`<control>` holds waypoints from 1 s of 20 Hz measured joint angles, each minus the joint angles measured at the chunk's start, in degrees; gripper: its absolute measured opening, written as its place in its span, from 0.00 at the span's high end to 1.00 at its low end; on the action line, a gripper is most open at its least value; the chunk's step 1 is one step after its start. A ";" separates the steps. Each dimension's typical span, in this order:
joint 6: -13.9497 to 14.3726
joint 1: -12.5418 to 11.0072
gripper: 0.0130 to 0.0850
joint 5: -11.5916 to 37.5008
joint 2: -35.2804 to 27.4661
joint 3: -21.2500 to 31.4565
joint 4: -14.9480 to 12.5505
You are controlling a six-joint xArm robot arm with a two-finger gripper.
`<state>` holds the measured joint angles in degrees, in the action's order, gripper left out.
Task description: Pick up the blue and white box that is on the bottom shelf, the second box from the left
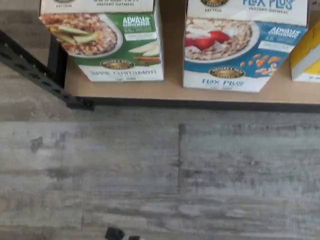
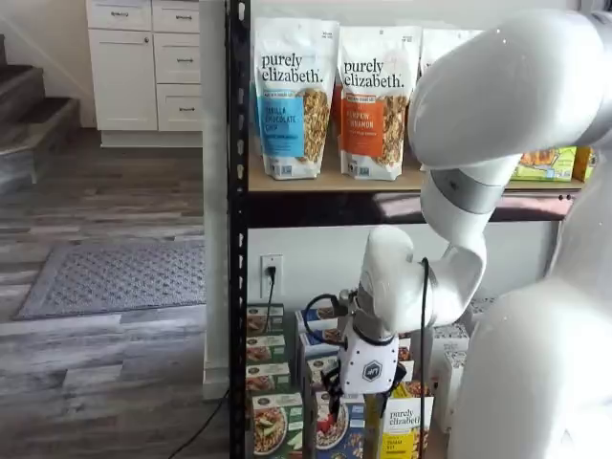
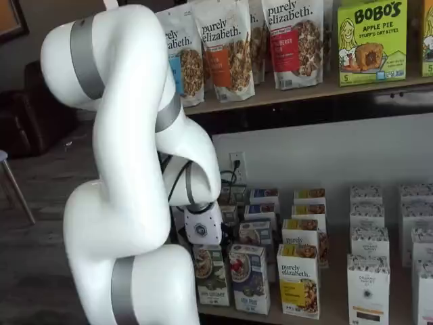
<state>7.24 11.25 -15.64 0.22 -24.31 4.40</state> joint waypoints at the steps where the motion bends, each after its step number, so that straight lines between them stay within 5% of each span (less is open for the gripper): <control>1: 0.21 -0.09 0.00 0.69 -0.25 0.00 -0.35; 11: 2.66 -1.13 0.00 4.67 -2.23 -0.64 -4.11; 20: 2.60 -0.78 0.00 6.47 -4.18 -1.22 -3.77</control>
<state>9.84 10.46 -9.16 -3.96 -25.53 0.62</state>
